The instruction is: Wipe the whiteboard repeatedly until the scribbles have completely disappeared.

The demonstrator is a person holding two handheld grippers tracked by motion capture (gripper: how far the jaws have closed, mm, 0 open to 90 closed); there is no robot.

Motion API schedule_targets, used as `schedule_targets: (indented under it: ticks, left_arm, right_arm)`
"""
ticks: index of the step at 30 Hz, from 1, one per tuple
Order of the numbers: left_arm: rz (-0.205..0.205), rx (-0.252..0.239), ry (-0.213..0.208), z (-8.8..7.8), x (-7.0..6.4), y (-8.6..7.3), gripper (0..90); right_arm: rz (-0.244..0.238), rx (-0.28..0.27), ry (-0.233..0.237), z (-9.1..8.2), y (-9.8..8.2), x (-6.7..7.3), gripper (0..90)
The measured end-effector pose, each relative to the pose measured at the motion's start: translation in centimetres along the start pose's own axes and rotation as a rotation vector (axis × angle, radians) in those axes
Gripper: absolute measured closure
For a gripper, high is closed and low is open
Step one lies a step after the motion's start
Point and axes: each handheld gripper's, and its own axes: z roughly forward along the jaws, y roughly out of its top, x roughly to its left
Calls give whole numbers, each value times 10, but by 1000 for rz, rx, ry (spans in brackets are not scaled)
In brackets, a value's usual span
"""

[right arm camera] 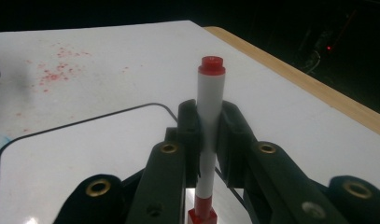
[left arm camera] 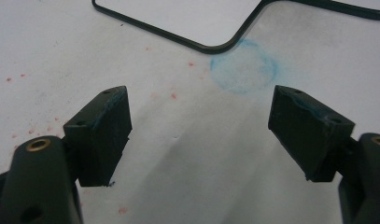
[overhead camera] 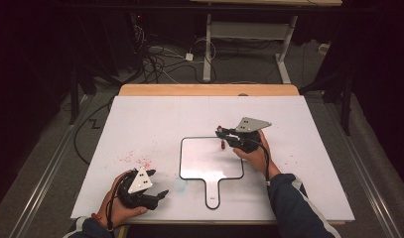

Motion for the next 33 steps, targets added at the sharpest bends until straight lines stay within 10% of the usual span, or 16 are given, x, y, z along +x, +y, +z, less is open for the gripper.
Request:
schedule_targets:
  ticks: [14, 23, 33]
  left_arm:
    - [5, 2, -2, -1, -1, 0, 202]
    - [6, 7, -6, 0, -1, 0, 202]
    - [10, 9, -6, 0, -2, -1, 202]
  right_arm:
    - [9, 14, -33, -7, -2, -9, 816]
    - [-9, -16, 50, 11, 4, 14, 816]
    - [8, -15, 9, -15, -8, 0, 816]
